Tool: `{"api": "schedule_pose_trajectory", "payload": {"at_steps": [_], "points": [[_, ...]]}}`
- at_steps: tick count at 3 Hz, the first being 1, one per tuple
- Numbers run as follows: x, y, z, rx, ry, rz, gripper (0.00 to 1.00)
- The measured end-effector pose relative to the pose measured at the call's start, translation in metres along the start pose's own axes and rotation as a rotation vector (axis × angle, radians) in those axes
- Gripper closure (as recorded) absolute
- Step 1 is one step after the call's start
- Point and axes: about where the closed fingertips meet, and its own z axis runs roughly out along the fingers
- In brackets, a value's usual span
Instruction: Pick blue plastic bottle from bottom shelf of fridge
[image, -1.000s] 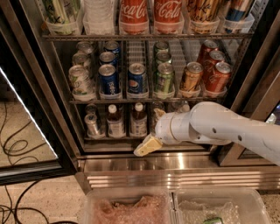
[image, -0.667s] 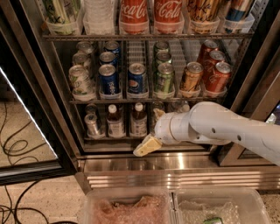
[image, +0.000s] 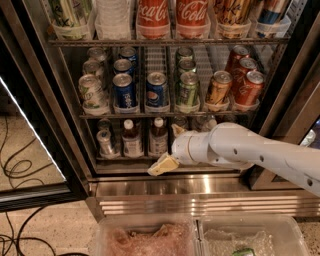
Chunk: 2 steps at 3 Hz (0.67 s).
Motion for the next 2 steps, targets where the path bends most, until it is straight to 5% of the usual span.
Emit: {"api": "schedule_pose_trajectory", "payload": {"at_steps": [2], "points": [[0.002,-0.008,0.021,-0.004,0.022,-0.002,0.00]]}}
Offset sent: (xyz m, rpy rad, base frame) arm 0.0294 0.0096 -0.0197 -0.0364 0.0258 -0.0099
